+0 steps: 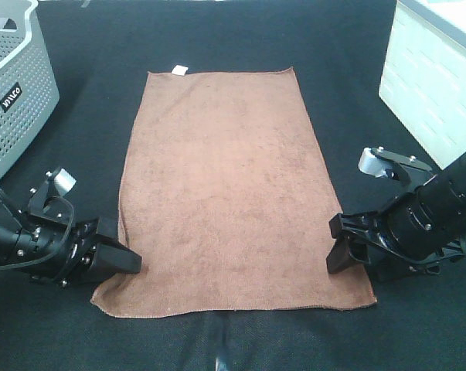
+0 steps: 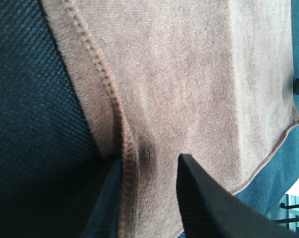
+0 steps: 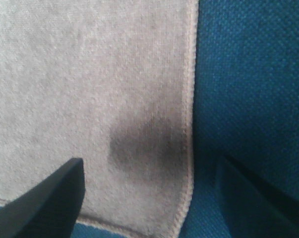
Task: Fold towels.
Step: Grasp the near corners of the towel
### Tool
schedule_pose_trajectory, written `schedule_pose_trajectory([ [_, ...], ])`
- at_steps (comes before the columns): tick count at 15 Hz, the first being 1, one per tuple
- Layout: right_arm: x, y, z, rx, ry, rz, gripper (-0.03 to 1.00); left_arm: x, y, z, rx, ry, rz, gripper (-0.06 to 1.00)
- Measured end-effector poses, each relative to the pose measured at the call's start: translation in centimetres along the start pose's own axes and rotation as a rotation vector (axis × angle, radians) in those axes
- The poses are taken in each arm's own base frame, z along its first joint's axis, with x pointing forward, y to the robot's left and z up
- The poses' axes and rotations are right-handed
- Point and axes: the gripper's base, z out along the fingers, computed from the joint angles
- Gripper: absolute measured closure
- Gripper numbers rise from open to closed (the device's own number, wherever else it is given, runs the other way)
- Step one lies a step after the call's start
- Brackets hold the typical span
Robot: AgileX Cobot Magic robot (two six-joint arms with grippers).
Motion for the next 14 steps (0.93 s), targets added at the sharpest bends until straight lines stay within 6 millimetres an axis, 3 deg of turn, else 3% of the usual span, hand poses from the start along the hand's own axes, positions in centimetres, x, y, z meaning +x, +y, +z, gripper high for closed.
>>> schedule_pose_trajectory([
  [3,-0.1,0.0,0.4,-0.008,0.01,0.021,0.28,0.0,0.0,0.0,0.0,0.001,-0.001,0.58],
  [9,0.1,0.9,1.3,-0.136,0.044,0.045,0.44,0.0,0.0,0.0,0.0,0.002,-0.001,0.58],
  [12,0.3,0.6,1.6,-0.124,0.05,0.049,0.7,0.1,0.1,0.1,-0.002,0.005,0.0,0.63],
  [14,0.3,0.6,1.6,-0.117,0.045,0.051,0.94,0.3,0.3,0.2,-0.01,0.025,0.016,0.85],
])
